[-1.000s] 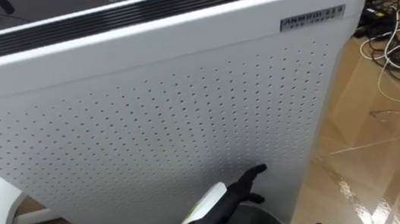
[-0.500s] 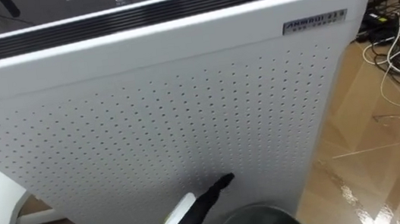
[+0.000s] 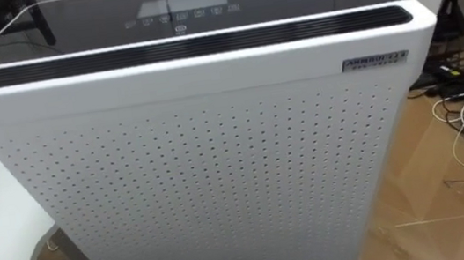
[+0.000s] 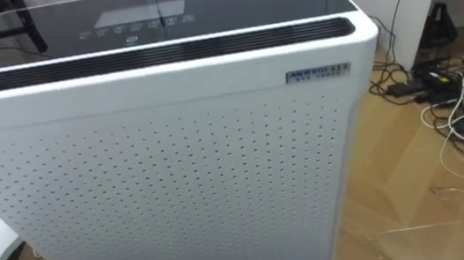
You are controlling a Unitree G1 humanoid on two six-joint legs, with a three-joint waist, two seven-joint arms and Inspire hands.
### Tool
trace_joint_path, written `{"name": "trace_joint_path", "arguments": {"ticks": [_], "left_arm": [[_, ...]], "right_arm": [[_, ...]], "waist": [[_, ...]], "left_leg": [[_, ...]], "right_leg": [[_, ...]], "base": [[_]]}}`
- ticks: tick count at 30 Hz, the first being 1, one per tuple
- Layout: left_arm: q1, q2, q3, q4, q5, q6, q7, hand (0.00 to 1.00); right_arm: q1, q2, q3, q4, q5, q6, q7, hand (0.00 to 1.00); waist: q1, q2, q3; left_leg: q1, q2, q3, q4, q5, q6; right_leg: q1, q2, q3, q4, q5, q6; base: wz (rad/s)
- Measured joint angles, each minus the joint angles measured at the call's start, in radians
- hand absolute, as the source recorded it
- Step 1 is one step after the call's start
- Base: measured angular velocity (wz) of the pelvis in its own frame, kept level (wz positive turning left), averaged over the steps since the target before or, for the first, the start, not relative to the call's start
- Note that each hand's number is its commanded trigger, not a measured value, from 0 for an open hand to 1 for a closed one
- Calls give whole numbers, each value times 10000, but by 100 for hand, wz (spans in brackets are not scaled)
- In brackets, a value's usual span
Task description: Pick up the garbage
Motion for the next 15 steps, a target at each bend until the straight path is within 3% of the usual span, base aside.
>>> {"name": "trace_joint_path", "arguments": {"ticks": [4, 7, 15], "left_arm": [[106, -267, 544, 993, -5, 163, 519, 0], [164, -291, 904, 1640, -42, 221, 561, 0], [571, -315, 1317, 2064, -28, 1104, 601, 0]], "right_arm": [[-26, 222, -361, 477, 227, 0, 84, 100], [-34, 296, -562, 660, 264, 12, 302, 100], [-24, 418, -720, 614, 316, 240, 340, 100]], "waist": [[-6, -47, 1], [84, -170, -6], [143, -231, -9]], "left_leg": [[182, -12, -98, -3, -27, -2], [294, -7, -109, -24, -43, -15], [347, 8, 18, -84, -87, -31]], "right_leg": [[234, -6, -73, -22, -20, 9], [302, 3, -47, -6, -57, 0], [320, 35, 57, -13, -57, 0]], "base": [[2], [1], [-3]]}}
